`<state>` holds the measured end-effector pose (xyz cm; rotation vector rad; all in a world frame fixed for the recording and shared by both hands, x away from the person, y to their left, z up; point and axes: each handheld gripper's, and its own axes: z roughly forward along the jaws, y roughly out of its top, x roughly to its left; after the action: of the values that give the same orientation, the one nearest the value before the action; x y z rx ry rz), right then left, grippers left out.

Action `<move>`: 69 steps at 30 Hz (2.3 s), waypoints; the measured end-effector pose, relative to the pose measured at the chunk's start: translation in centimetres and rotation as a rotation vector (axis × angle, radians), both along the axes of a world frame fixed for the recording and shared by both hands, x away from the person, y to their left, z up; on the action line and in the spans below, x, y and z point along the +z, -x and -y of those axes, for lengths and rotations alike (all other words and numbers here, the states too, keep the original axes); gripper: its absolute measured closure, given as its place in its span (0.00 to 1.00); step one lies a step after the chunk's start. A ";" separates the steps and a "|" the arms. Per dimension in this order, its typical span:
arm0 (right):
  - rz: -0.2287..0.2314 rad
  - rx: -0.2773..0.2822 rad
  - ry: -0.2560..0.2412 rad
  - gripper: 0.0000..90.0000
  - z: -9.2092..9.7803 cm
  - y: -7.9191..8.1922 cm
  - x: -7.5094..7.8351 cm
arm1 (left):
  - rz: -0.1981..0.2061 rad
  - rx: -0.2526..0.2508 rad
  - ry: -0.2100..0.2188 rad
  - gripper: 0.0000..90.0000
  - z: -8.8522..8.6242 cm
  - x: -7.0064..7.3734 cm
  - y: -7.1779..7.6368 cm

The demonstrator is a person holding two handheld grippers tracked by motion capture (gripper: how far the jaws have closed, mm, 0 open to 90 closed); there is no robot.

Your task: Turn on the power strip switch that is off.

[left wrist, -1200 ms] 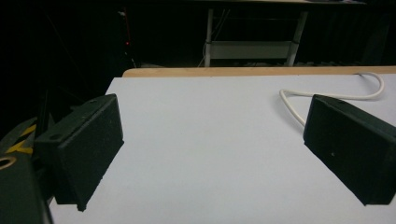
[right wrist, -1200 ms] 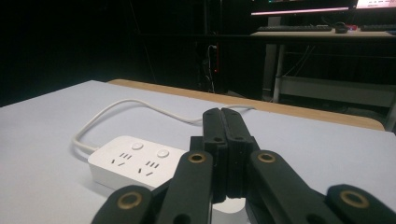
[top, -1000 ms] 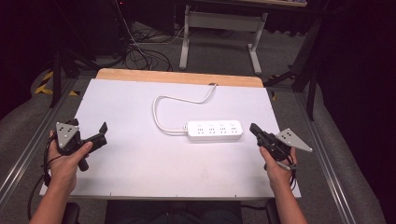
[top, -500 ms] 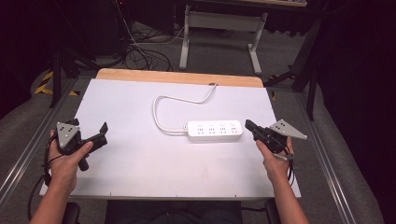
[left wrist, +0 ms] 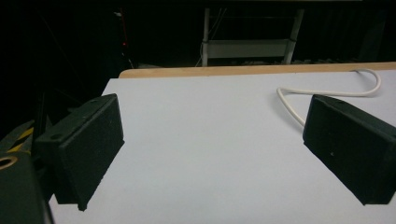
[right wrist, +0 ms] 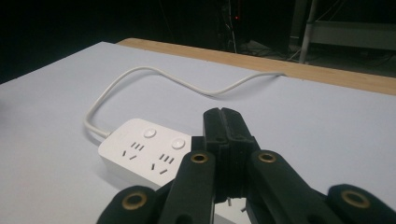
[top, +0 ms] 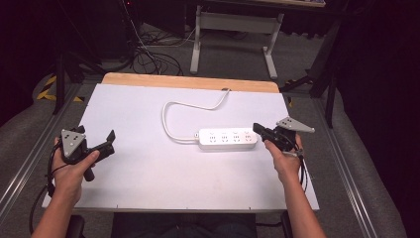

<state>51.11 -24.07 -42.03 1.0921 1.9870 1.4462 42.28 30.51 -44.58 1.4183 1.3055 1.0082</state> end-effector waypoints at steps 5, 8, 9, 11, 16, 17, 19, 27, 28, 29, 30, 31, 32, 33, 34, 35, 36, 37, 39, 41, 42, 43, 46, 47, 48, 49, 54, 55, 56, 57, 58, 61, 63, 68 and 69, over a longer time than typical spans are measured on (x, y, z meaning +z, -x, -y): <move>-0.030 0.012 0.021 1.00 -0.7 -1.1 0.0 | -0.004 0.000 0.001 0.06 -0.1 0.0 0.0; -0.042 0.015 0.039 1.00 -1.1 -1.7 0.0 | -0.005 0.002 0.001 0.06 -0.1 0.0 0.0; -0.053 0.015 0.046 1.00 -1.3 -2.0 0.0 | -0.004 0.002 0.000 0.06 -0.1 -0.1 0.0; -0.058 0.018 0.049 1.00 -1.4 -2.2 -0.1 | -0.004 0.002 -0.002 0.06 -0.1 -0.1 -0.1; -0.088 0.033 0.081 1.00 -2.2 -2.9 -0.4 | -0.010 0.003 -0.001 0.06 -0.2 0.0 0.0; -0.093 0.035 0.088 1.00 -2.4 -3.0 -0.5 | -0.008 0.003 0.000 0.06 -0.2 0.0 0.0; -0.105 0.041 0.101 1.00 -2.7 -3.2 -0.6 | -0.007 0.004 0.003 0.06 -0.2 0.0 0.0; -0.163 0.046 0.153 1.00 -4.4 -4.7 -1.3 | -0.010 0.005 0.001 0.06 -0.3 -0.1 0.0; -0.175 0.044 0.165 1.00 -4.6 -4.9 -1.5 | -0.010 0.005 0.000 0.06 -0.3 -0.1 0.0; -0.189 0.043 0.173 1.00 -4.9 -5.1 -1.6 | -0.009 0.005 0.002 0.06 -0.3 -0.1 0.0; -0.200 0.040 0.183 1.00 -5.0 -5.3 -1.8 | -0.004 0.009 0.006 0.06 -0.3 -0.1 0.0; -0.211 0.034 0.192 1.00 -5.2 -5.4 -1.9 | -0.005 0.009 0.007 0.06 -0.3 -0.1 0.0; -0.221 0.034 0.202 1.00 -5.4 -5.6 -2.1 | -0.005 0.008 0.003 0.06 -0.3 -0.1 0.0; -0.229 0.032 0.213 1.00 -5.6 -5.7 -2.2 | -0.006 0.008 0.002 0.06 -0.3 -0.1 0.0; -0.234 0.028 0.225 1.00 -5.7 -5.8 -2.3 | -0.007 0.009 0.004 0.06 -0.3 -0.1 0.0; -0.237 0.024 0.236 1.00 -5.9 -5.9 -2.4 | -0.007 0.008 0.001 0.06 -0.4 -0.1 0.0; -0.241 0.019 0.243 1.00 -6.0 -6.0 -2.5 | -0.007 0.007 0.001 0.06 -0.4 -0.1 0.0; -0.248 0.014 0.248 1.00 -6.0 -6.1 -2.5 | -0.008 0.007 0.006 0.06 -0.3 -0.1 0.1; -0.256 0.007 0.255 1.00 -6.1 -6.3 -2.7 | -0.010 0.006 -0.001 0.07 -0.4 -0.1 0.1; -0.272 0.002 0.264 1.00 -6.1 -6.5 -2.8 | -0.009 0.009 0.001 0.07 -0.4 -0.1 0.1; -0.279 0.000 0.271 1.00 -6.2 -6.6 -2.9 | -0.010 0.009 0.000 0.07 -0.4 -0.1 0.1; -0.282 0.001 0.276 1.00 -6.2 -6.6 -3.0 | -0.011 0.008 -0.001 0.07 -0.4 -0.1 0.1; -0.287 -0.004 0.289 1.00 -6.2 -6.7 -3.2 | -0.012 0.006 0.002 0.07 -0.4 -0.1 0.1; -0.284 -0.001 0.288 1.00 -6.2 -6.7 -3.2 | -0.011 0.006 0.000 0.07 -0.4 -0.1 0.1; -0.277 0.000 0.292 1.00 -6.2 -6.7 -3.2 | -0.012 0.005 0.000 0.07 -0.4 -0.1 0.1; -0.277 0.001 0.294 1.00 -6.2 -6.7 -3.2 | -0.012 0.003 -0.003 0.07 -0.4 -0.1 0.1; -0.279 -0.003 0.293 1.00 -6.2 -6.7 -3.3 | -0.011 0.007 0.001 0.07 -0.4 -0.1 0.1; -0.283 -0.007 0.287 1.00 -6.2 -6.7 -3.4 | -0.011 0.007 0.001 0.07 -0.4 -0.1 0.1; -0.274 -0.005 0.295 1.00 -6.4 -6.7 -3.4 | -0.011 0.007 0.001 0.07 -0.4 -0.1 0.1; -0.274 -0.005 0.295 1.00 -6.4 -6.7 -3.4 | -0.012 0.007 0.000 0.07 -0.4 -0.1 0.1; -0.277 0.002 0.287 1.00 -6.5 -6.7 -3.5 | -0.013 0.007 0.000 0.07 -0.4 -0.1 0.1; -0.273 0.016 0.292 1.00 -7.1 -6.6 -3.6 | -0.009 0.010 0.009 0.07 -0.4 -0.1 0.1; -0.258 0.016 0.309 1.00 -7.3 -6.5 -3.6 | -0.010 0.012 0.004 0.07 -0.5 -0.1 0.2; -0.250 -0.031 0.314 1.00 -6.1 -6.6 -3.5 | -0.013 0.010 0.003 0.07 -0.6 -0.1 0.2; -0.256 -0.036 0.312 1.00 -5.9 -6.6 -3.6 | -0.013 0.009 0.001 0.07 -0.6 -0.1 0.1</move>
<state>57.71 -18.18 -45.61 1.2093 2.2598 0.9722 42.13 31.11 -44.71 1.4216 1.3227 1.0052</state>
